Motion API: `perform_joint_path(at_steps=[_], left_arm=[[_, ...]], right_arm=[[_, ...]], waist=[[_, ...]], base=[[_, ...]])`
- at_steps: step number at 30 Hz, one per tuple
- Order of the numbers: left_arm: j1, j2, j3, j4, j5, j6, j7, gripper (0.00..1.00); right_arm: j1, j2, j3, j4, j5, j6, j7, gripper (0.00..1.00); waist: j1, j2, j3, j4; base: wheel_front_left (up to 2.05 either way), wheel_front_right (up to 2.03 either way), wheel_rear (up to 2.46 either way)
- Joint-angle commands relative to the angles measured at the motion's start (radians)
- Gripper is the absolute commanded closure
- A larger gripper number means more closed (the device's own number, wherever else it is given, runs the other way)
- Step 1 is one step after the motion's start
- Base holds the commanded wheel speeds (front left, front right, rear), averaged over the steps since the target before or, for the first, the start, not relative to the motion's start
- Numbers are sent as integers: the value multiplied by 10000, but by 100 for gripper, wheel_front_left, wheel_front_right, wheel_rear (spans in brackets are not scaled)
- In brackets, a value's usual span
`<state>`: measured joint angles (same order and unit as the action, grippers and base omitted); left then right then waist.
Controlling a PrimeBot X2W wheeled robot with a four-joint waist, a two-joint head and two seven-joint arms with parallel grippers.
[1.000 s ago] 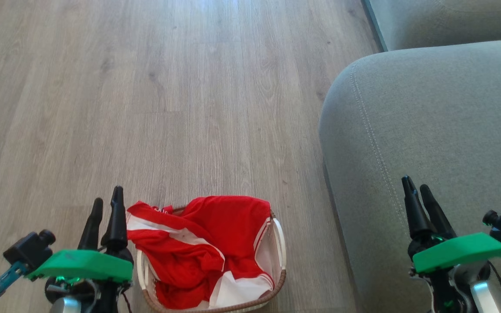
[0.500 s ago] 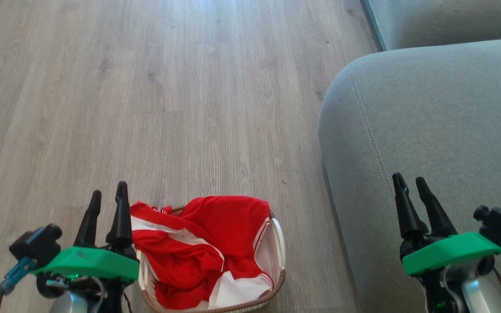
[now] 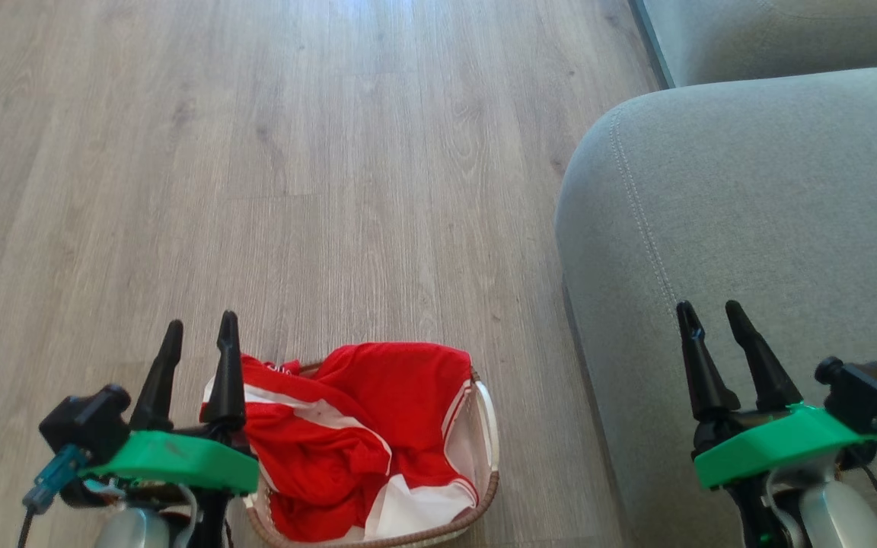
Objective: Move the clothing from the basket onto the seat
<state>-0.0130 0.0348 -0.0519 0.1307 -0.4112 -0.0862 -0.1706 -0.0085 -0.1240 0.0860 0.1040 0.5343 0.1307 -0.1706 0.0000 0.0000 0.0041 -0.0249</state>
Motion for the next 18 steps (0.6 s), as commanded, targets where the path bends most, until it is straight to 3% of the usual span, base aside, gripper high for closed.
perform_joint_path(at_steps=[1, 18], left_arm=[[-348, 136, 214, -439, 258, 40, -153, 0], [-339, 148, 62, -746, 2315, 109, -651, 0]], right_arm=[[-364, -164, 219, -433, -239, 1, -147, 0], [-349, -236, 513, -775, -2160, 0, -648, 0]], waist=[[0, 0, 0, -1], [0, 0, 9, -29]], base=[[0, 0, 0], [0, 0, 0]])
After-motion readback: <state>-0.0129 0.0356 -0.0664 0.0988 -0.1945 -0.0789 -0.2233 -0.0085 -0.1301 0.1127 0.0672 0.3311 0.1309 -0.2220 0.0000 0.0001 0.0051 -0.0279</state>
